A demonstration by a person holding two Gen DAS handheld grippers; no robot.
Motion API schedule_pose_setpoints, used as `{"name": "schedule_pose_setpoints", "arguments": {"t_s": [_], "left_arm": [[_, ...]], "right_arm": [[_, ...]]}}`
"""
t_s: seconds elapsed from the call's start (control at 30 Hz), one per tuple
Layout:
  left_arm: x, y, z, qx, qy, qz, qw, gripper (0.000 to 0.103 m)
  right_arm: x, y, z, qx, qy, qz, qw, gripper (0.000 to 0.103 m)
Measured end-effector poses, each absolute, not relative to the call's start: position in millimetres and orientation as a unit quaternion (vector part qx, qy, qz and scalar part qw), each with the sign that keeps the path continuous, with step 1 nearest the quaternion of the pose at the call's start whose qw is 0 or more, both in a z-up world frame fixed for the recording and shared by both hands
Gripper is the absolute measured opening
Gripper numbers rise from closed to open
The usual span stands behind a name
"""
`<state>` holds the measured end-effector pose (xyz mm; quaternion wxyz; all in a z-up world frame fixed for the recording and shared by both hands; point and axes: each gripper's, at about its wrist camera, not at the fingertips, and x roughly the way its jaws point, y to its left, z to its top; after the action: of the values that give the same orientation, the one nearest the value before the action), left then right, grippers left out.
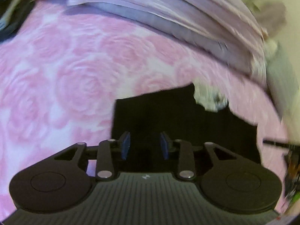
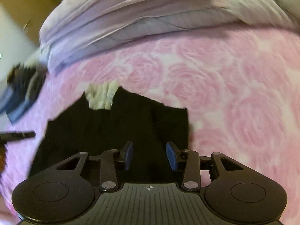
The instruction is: Fold clothes
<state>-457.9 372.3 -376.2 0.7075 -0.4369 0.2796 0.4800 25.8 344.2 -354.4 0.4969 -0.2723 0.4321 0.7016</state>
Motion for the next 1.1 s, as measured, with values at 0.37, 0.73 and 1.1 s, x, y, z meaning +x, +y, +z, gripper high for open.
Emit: {"name": "schedule_pose_setpoints", "arguments": {"t_s": [0.37, 0.73, 1.1], "left_arm": [[-417, 405, -413, -0.385, 0.336, 0.459, 0.727, 0.023], [-425, 396, -377, -0.281, 0.256, 0.542, 0.749, 0.002], [-391, 442, -410, -0.252, 0.320, 0.546, 0.732, 0.005]], "right_arm": [[-5, 384, -401, -0.307, 0.384, 0.715, 0.497, 0.035], [5, 379, -351, -0.241, 0.285, 0.741, 0.558, 0.000], [-2, 419, -385, -0.267, 0.299, 0.712, 0.577, 0.000]]}}
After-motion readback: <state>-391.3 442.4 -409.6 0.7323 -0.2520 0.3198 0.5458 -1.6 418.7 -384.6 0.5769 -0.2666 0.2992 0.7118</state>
